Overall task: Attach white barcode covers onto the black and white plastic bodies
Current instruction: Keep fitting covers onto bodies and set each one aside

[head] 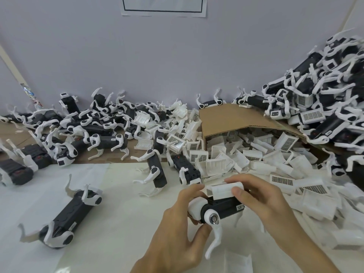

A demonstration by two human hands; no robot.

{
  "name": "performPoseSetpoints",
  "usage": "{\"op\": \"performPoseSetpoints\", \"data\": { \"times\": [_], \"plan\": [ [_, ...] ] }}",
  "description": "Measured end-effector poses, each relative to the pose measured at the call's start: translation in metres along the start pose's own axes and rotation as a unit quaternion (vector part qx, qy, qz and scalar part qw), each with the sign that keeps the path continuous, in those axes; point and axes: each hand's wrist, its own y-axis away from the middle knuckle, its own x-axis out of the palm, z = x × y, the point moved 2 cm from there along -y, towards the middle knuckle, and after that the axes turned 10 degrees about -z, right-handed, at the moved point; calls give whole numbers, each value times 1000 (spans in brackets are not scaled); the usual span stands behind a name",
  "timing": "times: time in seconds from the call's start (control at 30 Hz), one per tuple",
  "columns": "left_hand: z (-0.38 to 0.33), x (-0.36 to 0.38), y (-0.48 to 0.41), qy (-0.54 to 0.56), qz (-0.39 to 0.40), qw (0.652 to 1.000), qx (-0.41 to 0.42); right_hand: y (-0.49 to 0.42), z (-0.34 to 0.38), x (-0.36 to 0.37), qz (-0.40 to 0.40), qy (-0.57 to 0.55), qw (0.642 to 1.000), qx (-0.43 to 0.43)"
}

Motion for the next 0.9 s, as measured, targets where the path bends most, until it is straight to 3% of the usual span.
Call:
{"op": "performPoseSetpoints", "data": {
  "times": [0.53, 0.67, 0.77, 0.9],
  "plan": [
    [2, 1, -4, 35, -23, 999, -6, 1, 2, 0, 74, -1, 997, -3],
    [7, -1, -2, 31, -28, 999, -29, 7, 4, 3, 107, 80, 990, -44],
    [6, 0, -2, -4, -23, 999, -25, 7, -2, 5, 68, 215, 966, -124],
    [3, 2, -2, -49, -14, 999, 1, 7, -11, 7, 59, 265, 951, -150]
  ]
}}
